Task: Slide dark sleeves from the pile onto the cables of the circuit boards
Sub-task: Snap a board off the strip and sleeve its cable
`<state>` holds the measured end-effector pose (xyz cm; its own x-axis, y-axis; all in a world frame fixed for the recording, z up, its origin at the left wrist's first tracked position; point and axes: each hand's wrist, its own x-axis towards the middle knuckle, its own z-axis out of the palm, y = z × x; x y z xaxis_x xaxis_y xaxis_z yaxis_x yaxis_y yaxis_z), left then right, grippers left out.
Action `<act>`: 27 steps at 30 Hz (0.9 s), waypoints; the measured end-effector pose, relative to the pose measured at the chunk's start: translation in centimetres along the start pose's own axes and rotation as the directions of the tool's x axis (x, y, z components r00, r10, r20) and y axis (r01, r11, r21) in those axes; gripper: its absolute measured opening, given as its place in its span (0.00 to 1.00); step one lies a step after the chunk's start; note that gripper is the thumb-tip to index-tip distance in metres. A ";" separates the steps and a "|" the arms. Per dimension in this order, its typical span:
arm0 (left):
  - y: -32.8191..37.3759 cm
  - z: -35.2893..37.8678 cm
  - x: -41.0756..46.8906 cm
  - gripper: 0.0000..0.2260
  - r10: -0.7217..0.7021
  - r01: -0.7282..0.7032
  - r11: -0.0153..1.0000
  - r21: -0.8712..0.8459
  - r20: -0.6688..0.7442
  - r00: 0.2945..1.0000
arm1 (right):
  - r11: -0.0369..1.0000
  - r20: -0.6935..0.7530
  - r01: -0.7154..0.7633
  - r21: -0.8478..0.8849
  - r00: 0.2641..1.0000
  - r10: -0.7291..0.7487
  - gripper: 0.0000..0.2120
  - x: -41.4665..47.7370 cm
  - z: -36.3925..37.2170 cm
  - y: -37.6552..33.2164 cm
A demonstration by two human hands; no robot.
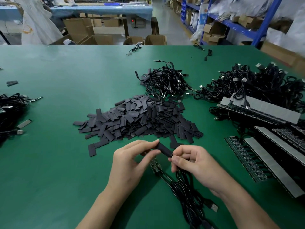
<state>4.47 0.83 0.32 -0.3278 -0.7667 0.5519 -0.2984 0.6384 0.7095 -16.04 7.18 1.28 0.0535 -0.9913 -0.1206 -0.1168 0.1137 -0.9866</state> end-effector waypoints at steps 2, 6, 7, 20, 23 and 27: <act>0.1 0.0 0.0 0.10 -0.008 0.009 1.000 -0.017 0.009 1.000 | 1.000 -0.007 -0.008 0.009 1.000 0.008 0.11 0.0 0.1 0.0; 0.2 0.1 -0.1 0.10 -0.013 0.014 0.999 -0.049 0.016 1.000 | 0.999 -0.035 -0.029 0.044 0.999 0.030 0.07 0.1 0.3 0.2; 0.3 0.1 -0.1 0.10 -0.015 0.015 0.999 -0.052 0.015 1.000 | 0.998 -0.039 -0.035 0.057 0.999 0.037 0.04 0.1 0.3 0.3; 0.8 0.4 0.1 0.06 -0.382 0.345 0.818 -0.461 0.015 0.924 | 0.999 -0.037 0.012 0.039 0.999 -0.011 0.03 -0.1 0.7 0.2; 0.7 0.4 0.0 0.07 -0.376 0.350 0.827 -0.439 0.030 0.926 | 1.000 -0.067 0.011 0.012 0.998 -0.011 0.06 -0.1 0.8 0.0; 0.5 0.4 -0.1 0.10 -0.328 0.329 0.880 -0.343 0.064 0.943 | 1.000 -0.091 0.002 0.011 0.996 -0.001 0.05 -0.1 1.0 0.2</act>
<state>3.97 1.25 0.43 -0.2690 -0.9276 0.2594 -0.0631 0.2857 0.9562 -15.05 7.32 1.02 -0.0374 -0.9933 -0.1094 -0.1062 0.1128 -0.9879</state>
